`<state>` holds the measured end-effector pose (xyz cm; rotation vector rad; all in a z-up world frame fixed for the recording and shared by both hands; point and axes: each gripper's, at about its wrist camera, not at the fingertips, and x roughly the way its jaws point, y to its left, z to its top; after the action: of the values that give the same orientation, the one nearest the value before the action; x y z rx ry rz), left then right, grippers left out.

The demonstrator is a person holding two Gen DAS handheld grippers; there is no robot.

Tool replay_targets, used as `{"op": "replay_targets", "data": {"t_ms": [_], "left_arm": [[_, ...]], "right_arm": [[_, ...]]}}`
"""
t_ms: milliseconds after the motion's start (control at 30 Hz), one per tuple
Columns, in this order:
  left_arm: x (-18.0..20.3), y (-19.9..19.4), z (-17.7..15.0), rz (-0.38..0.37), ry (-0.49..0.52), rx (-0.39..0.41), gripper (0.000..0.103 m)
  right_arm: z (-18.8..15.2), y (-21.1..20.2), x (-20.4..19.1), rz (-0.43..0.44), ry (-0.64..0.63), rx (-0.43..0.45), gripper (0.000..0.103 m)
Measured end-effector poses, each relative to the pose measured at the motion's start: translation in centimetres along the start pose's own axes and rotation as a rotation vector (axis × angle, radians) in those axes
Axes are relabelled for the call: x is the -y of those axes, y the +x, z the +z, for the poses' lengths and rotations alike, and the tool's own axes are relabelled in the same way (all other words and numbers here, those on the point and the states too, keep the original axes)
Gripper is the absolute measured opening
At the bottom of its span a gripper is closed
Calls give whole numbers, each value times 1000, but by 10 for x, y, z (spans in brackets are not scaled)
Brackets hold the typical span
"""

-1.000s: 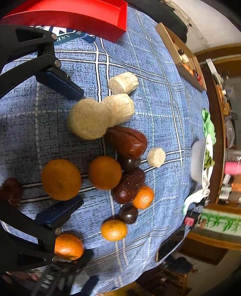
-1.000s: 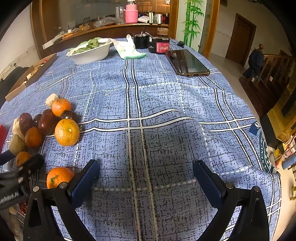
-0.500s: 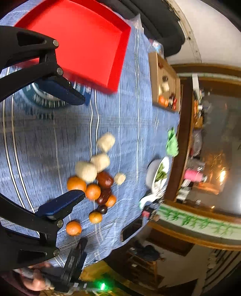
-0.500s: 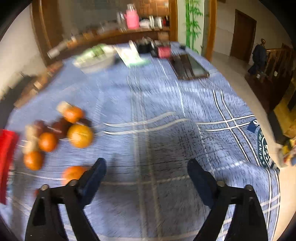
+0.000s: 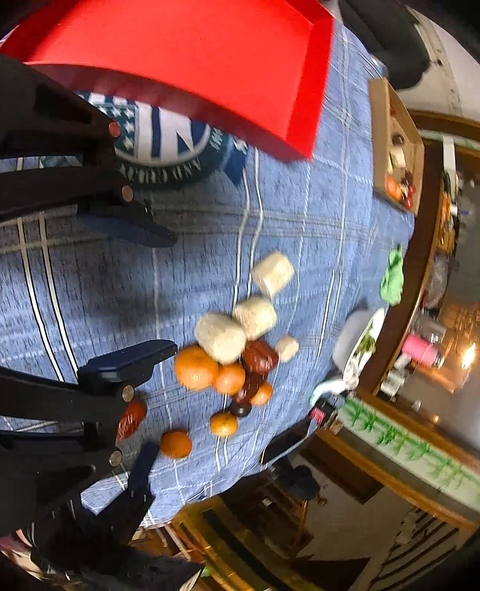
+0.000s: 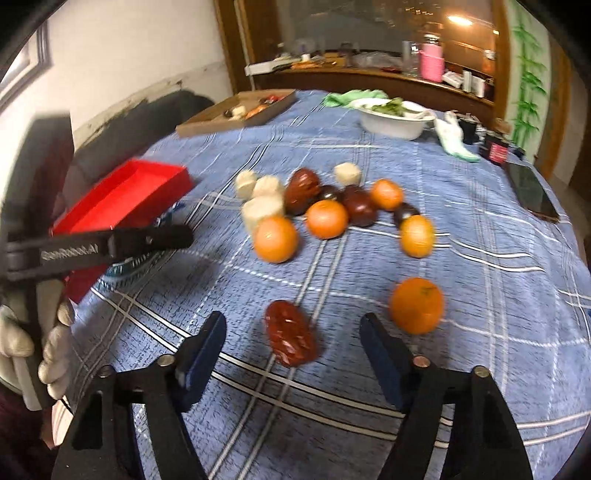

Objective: Organize fruits
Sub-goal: 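Grasp an orange with the left gripper while the right gripper grasps a red date, then release the orange into the red tray with the left gripper while the right drops the date there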

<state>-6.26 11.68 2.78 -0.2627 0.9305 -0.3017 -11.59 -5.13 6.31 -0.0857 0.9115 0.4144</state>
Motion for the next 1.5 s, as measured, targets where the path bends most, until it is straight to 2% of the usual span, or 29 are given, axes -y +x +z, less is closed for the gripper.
{"op": "replay_targets", "data": {"t_ms": [67, 133, 200, 267, 300, 533, 667, 833, 1000, 1033, 1133, 1167, 1233, 1400, 1500], "left_arm": [[11, 3, 2, -14, 43, 1, 50], [23, 10, 5, -28, 84, -7, 50], [35, 17, 7, -39, 127, -9, 49], [45, 23, 9, -54, 168, -12, 40], [49, 26, 10, -57, 189, -12, 38], [73, 50, 19, -25, 293, -23, 38], [86, 53, 13, 42, 374, -16, 37], [77, 55, 16, 30, 328, -25, 37], [82, 68, 10, 68, 353, -52, 39], [81, 71, 9, 74, 355, -59, 29], [74, 67, 10, 40, 316, -54, 29], [70, 61, 11, 32, 290, -36, 29], [60, 45, 13, 20, 250, 0, 29], [27, 2, 14, -4, 150, 65, 29], [-4, -29, 12, 16, 87, 114, 29]], "right_arm": [[2, 8, 0, -3, -2, -31, 60], [2, 9, 1, 19, 1, -43, 40], [-1, 10, 2, 25, 10, -64, 34], [-3, 9, 8, 38, 27, -70, 33], [-4, 7, 10, 39, 36, -70, 32], [-13, 0, 30, 73, 96, -72, 32], [-12, 0, 29, 72, 89, -68, 33], [-12, 0, 30, 82, 96, -67, 33], [-12, 1, 26, 61, 75, -71, 35], [-12, 1, 25, 57, 72, -71, 37], [-13, 1, 19, 28, 53, -75, 37], [-14, 1, 16, 19, 44, -78, 36], [-14, -1, 15, 18, 42, -83, 29], [-11, -9, 6, 31, 38, -69, 29], [-4, -14, -5, 45, 27, -46, 29]]}}
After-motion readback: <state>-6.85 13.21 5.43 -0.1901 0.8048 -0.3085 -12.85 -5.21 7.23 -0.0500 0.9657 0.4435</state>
